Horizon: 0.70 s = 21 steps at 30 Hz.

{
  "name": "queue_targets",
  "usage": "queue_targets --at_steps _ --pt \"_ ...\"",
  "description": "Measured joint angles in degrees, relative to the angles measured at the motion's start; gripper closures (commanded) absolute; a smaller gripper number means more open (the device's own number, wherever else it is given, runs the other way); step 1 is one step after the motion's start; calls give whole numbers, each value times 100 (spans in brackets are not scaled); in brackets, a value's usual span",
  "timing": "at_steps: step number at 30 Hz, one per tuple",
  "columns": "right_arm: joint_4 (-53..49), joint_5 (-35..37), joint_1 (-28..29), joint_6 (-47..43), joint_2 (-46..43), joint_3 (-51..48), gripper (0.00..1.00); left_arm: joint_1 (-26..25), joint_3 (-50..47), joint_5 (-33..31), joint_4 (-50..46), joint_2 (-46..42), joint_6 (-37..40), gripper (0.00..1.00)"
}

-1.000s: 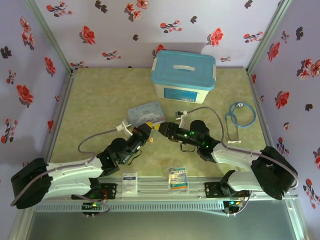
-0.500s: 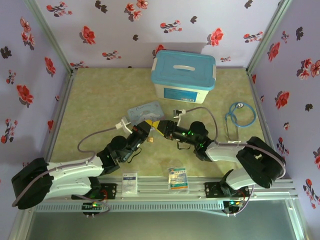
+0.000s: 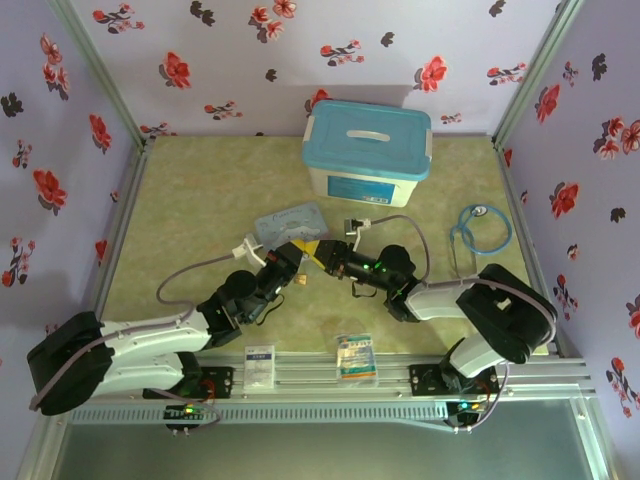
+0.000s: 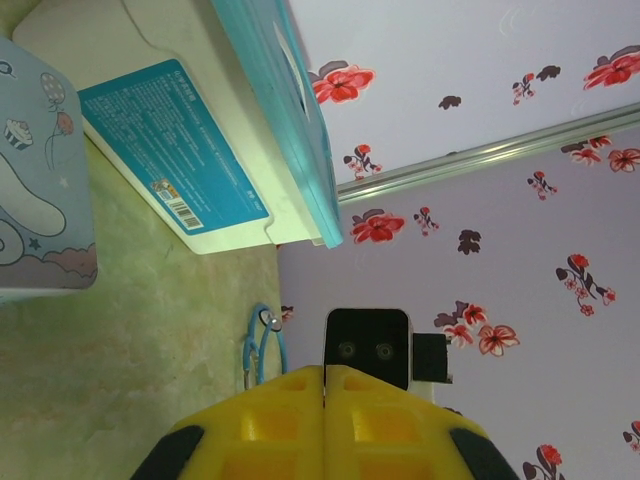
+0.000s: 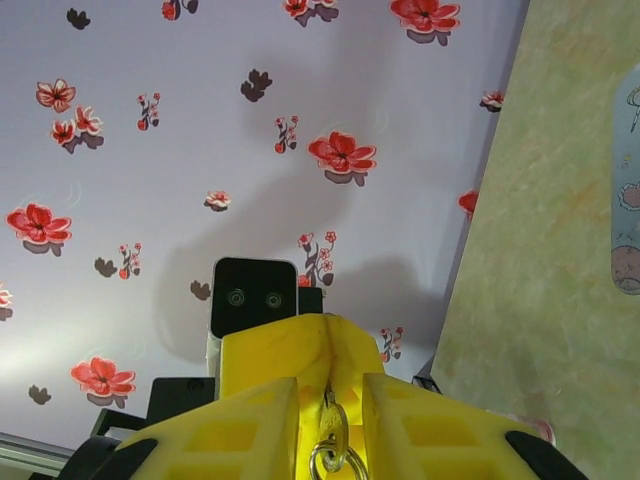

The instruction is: Unlock a padlock with a key

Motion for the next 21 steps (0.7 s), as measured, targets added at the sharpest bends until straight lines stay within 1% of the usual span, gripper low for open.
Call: queue_targets --at_steps 6,8,11,21 --pt "122 0 0 46 103 -35 83 22 -7 7 -2 17 -55 100" --pt "162 4 0 46 103 -76 82 22 -15 17 -4 17 -63 100" --pt "181 7 0 66 103 -142 86 26 -35 20 -9 20 -66 100" --pt "184 4 -11 109 118 -153 85 48 -52 66 103 181 -192 100"
